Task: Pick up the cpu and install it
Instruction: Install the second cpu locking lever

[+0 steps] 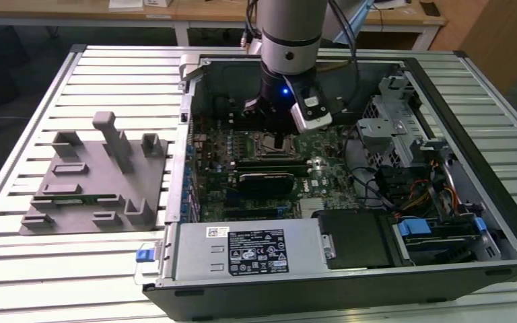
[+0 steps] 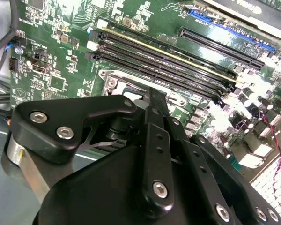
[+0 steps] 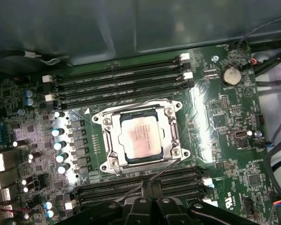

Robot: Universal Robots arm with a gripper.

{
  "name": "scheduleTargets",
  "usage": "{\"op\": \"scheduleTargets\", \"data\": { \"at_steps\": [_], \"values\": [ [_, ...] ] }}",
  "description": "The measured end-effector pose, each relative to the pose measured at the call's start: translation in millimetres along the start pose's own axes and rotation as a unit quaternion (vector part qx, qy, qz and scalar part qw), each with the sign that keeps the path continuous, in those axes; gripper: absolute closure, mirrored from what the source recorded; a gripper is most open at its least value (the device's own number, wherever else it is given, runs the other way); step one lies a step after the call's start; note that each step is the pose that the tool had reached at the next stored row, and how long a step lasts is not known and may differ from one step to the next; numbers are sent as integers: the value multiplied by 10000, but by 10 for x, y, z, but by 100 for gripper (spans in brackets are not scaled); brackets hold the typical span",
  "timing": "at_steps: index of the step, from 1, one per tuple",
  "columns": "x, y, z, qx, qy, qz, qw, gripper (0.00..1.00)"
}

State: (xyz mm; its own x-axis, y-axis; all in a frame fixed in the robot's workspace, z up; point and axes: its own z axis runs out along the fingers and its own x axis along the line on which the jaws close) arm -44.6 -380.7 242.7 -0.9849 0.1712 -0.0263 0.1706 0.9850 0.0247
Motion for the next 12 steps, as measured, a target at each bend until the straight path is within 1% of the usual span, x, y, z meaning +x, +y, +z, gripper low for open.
{"op": "scheduleTargets", "data": {
  "at_steps": [5, 8, 12],
  "values": [
    [16, -3, 30, -8, 7, -284, 9996, 89],
    [24, -5, 50, -13, 12, -470, 9989, 89],
    [36, -8, 79, -19, 17, -704, 9975, 89]
  ]
}}
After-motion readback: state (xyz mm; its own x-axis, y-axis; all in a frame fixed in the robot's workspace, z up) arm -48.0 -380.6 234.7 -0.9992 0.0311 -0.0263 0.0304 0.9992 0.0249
